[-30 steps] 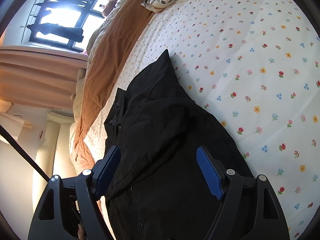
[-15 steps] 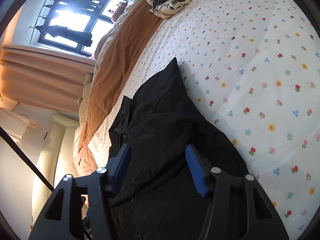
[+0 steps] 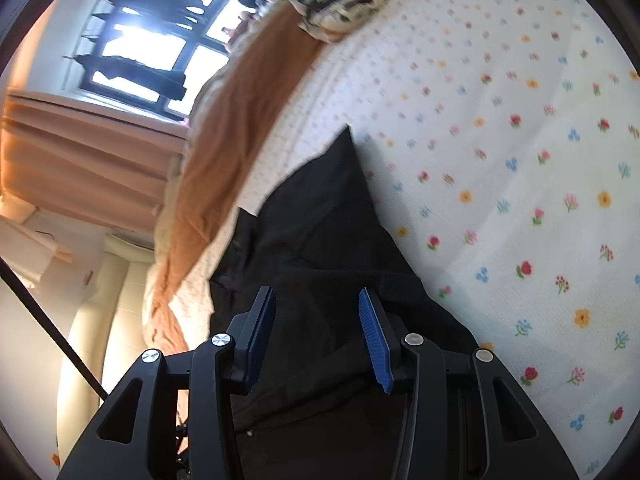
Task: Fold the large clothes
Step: 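Grasp the opposite side edge with the right tool and fold it inward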
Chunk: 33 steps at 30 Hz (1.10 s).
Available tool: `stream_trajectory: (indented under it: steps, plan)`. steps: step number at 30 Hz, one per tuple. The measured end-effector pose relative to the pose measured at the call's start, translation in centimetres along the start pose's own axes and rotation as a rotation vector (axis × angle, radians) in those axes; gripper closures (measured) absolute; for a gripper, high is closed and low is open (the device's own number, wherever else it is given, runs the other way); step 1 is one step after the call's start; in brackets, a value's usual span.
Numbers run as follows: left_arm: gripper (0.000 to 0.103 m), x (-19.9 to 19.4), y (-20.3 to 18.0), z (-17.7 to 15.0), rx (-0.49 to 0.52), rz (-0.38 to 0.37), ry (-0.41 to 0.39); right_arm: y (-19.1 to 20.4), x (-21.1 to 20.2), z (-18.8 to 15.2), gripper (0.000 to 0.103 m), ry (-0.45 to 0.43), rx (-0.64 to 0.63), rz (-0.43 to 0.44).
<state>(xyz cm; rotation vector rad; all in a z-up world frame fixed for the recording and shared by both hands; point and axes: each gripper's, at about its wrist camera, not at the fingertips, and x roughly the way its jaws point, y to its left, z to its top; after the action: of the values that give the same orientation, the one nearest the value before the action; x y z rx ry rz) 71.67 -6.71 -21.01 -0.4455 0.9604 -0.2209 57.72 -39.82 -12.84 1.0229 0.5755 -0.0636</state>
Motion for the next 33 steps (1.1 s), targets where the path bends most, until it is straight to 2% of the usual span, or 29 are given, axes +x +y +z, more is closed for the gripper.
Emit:
stream_trajectory:
  steps: [2,8,16,17,18,19,20,22,25,28,33]
  plan:
    - [0.046,0.0,0.2,0.0,-0.004,0.006,0.001,-0.5,0.8,-0.2,0.068,0.037,0.025,-0.018]
    - [0.046,-1.2,-0.1,0.0,-0.002,0.01,-0.006,0.5,0.6,-0.6,0.069,0.087,0.004,-0.077]
    - [0.045,-5.5,0.4,-1.0,-0.043,0.014,-0.031,3.0,-2.1,-0.8,0.066,0.07,-0.048,-0.093]
    - [0.037,-6.3,0.5,-1.4,-0.042,0.007,-0.037,3.1,-2.4,-1.0,0.066,0.073,-0.052,-0.094]
    - [0.022,-7.0,0.6,-1.6,-0.04,-0.001,-0.042,3.0,-2.6,-1.2,0.066,0.076,-0.053,-0.102]
    - [0.015,-7.8,0.8,-1.8,-0.042,-0.012,-0.055,2.8,-3.0,-1.4,0.061,0.078,-0.049,-0.112]
    - [0.007,-8.6,0.9,-2.0,-0.047,-0.023,-0.074,2.7,-3.6,-1.7,0.047,0.075,-0.04,-0.123]
    - [0.006,-10.4,1.3,-2.9,-0.057,-0.033,-0.109,2.7,-4.7,-1.9,0.027,0.057,-0.029,-0.125]
    - [0.006,-12.9,1.9,-4.6,-0.059,-0.037,-0.135,2.8,-6.6,-2.1,0.026,0.016,-0.02,-0.114]
    - [0.006,-15.0,2.6,-6.1,-0.051,-0.025,-0.12,2.5,-9.0,-3.5,0.024,-0.023,-0.042,-0.119]
    - [0.006,-18.9,4.1,-8.6,-0.028,-0.024,-0.129,1.2,-13.3,-6.5,0.01,-0.105,-0.077,-0.127]
